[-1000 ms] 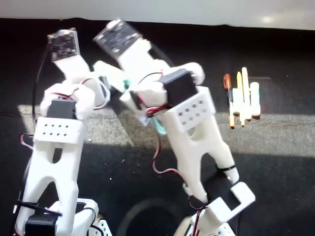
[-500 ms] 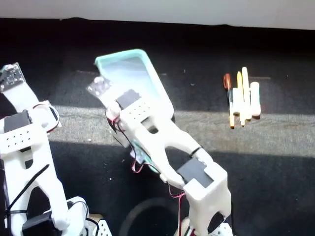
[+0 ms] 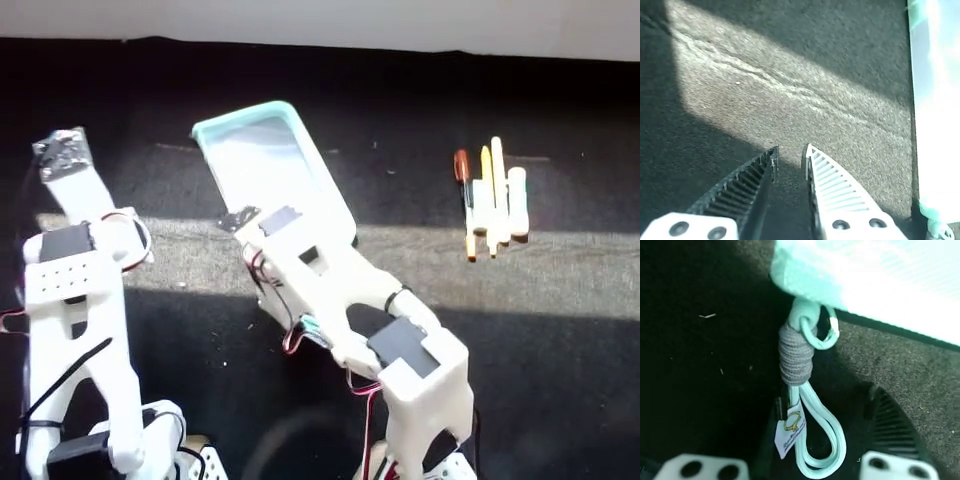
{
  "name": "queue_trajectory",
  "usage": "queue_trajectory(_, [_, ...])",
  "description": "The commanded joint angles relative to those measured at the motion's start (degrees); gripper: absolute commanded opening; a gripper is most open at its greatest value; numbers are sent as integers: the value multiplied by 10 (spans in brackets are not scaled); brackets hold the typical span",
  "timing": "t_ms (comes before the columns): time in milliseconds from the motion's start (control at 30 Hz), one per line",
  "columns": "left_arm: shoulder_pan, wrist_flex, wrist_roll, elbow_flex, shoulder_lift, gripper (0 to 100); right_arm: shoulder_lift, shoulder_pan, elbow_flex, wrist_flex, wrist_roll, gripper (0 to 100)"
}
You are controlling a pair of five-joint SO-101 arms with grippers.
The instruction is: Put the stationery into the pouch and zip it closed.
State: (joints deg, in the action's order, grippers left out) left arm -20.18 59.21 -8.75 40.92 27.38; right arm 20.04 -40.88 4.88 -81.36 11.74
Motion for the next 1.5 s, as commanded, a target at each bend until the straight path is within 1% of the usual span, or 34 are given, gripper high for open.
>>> queue_trajectory(0, [67,4,5,17,6,108,-6,55,-36,-22,10,286])
queue_trajectory(200, [188,1,3,72,4,108,-7,148,-78,-24,11,286])
queue_trajectory(367, [236,0,3,81,2,109,-7,194,-148,-58,11,286])
queue_trajectory(467, [250,-31,3,85,1,109,-7,206,-196,-90,12,286])
queue_trajectory(667, [285,-146,4,140,2,109,-8,203,-305,-179,9,286])
queue_trajectory(800, [313,-153,3,143,6,109,-17,207,-344,-195,12,286])
queue_trajectory(933, [323,-156,3,142,2,109,-51,204,-330,-195,12,286])
queue_trajectory(1100, [320,-209,4,160,1,109,-96,204,-305,-195,13,286])
queue_trajectory(1200, [322,-228,4,173,1,109,-118,204,-283,-195,17,286])
queue_trajectory(1367, [324,-227,3,176,7,109,-154,206,-243,-195,36,286])
queue_trajectory(1467, [324,-200,2,174,7,123,-172,206,-225,-195,37,286])
